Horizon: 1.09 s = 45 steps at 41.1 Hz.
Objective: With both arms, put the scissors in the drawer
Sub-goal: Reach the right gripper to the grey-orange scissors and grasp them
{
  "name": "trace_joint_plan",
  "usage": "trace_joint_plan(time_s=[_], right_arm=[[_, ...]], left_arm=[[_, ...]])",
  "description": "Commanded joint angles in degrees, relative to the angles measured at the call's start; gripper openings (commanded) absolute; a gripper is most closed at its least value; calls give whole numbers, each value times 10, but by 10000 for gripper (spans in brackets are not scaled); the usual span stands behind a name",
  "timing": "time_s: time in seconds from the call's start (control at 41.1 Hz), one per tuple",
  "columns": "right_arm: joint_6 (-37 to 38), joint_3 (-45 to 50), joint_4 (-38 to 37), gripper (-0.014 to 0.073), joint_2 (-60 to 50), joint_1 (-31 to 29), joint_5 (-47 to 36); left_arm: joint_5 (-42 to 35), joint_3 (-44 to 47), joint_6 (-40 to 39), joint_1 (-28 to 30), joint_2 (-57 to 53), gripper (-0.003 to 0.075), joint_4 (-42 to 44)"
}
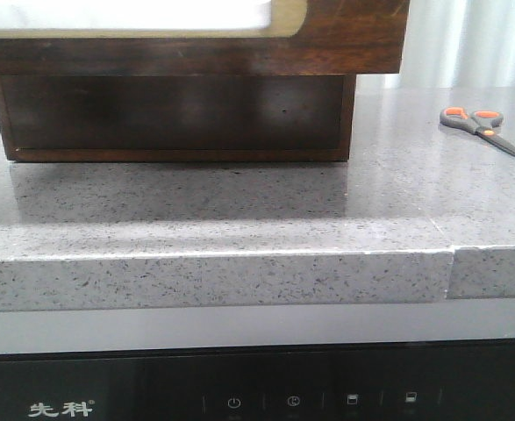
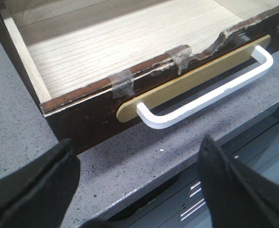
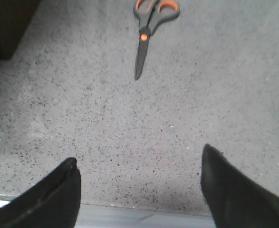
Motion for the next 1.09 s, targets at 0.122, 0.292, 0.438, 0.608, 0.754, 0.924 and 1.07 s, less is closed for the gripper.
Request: trace_joint_plan(time_s=[0.122,0.292,0.438,0.608,0.754,0.924,1.07], right_arm=[[-6,-118,2,549,145,-59,43],[-55,-201,64,549,247,-68,83],[-85,-271,95,549,321,-63,97],[-87,-357,87,549,400,-50,129],[-86,-424,63,549,463,-30,151],[-79,-493,59,549,534,-28,169],[-75,-542,60,549,587,-28,191]], left_arm=[[-41,-20,-2,-5,3,512,0],[-41,-20,-2,-5,3,512,0],[-41,-20,-2,-5,3,512,0],[-41,-20,-2,-5,3,512,0],[-41,-20,-2,-5,3,512,0],[-41,-20,-2,-5,3,512,0],[-41,-20,-2,-5,3,512,0]])
